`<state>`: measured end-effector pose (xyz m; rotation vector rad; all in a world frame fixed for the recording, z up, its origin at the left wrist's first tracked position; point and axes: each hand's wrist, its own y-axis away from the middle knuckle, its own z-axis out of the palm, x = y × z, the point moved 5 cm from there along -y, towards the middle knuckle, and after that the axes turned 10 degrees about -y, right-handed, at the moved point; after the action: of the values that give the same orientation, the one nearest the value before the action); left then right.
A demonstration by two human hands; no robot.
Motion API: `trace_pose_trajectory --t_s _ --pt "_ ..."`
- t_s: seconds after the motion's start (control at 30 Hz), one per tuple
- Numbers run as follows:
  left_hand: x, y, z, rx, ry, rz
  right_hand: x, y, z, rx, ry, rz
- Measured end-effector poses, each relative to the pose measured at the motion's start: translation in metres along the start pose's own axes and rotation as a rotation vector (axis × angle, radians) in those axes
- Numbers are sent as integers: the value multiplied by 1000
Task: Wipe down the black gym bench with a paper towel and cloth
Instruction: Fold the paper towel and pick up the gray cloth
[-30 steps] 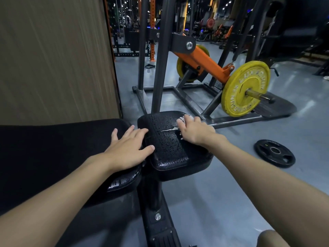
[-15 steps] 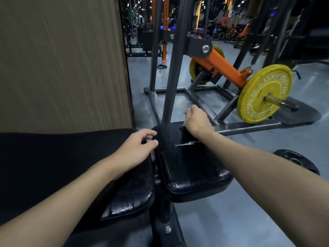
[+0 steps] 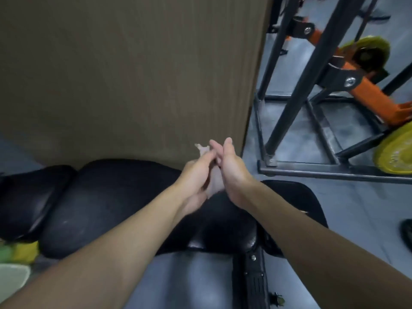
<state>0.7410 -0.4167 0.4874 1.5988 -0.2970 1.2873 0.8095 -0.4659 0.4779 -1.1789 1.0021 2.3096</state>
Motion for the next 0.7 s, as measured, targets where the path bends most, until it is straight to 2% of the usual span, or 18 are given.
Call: trace_pose_trajectory --t_s 0.1,0.2,0.3,0.37,0.57,0.7 --pt "16 30 -72 217 10 18 -12 10 64 -68 61 -3" --pt "23 54 -148 362 -13 59 -4 -2 113 23 273 -36" --pt "24 68 -225 394 -35 110 41 -21 176 -43 358 140" --pt "18 72 -281 402 -42 135 76 -34 225 -115 294 228" --pt "-13 85 -460 527 -11 190 174 -73 388 -186 506 140" --pt "-37 92 -586 623 19 156 244 -101 494 -220 543 198"
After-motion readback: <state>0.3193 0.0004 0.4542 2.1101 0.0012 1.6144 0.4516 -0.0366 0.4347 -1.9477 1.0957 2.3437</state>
